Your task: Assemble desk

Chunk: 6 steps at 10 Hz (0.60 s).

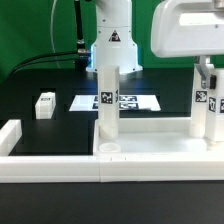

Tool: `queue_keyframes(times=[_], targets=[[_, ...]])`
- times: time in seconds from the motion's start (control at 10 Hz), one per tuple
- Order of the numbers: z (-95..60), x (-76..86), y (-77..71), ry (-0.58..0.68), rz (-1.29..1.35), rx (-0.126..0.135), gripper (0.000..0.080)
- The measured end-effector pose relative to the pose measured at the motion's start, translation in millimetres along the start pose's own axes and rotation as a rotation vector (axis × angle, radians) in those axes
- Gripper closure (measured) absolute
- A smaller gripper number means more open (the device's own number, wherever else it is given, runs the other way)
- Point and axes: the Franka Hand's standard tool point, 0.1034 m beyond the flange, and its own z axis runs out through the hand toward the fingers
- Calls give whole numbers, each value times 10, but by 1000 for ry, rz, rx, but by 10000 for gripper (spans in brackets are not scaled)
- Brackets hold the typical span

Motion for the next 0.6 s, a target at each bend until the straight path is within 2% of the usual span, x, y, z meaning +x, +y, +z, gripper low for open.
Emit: queue_keyframes(times=[0.1, 0.3, 0.6], targets=[[0, 0, 0, 0, 2, 0, 514], [1, 0, 0, 0, 23, 1, 514], [10, 1, 38, -4, 447, 22, 514]])
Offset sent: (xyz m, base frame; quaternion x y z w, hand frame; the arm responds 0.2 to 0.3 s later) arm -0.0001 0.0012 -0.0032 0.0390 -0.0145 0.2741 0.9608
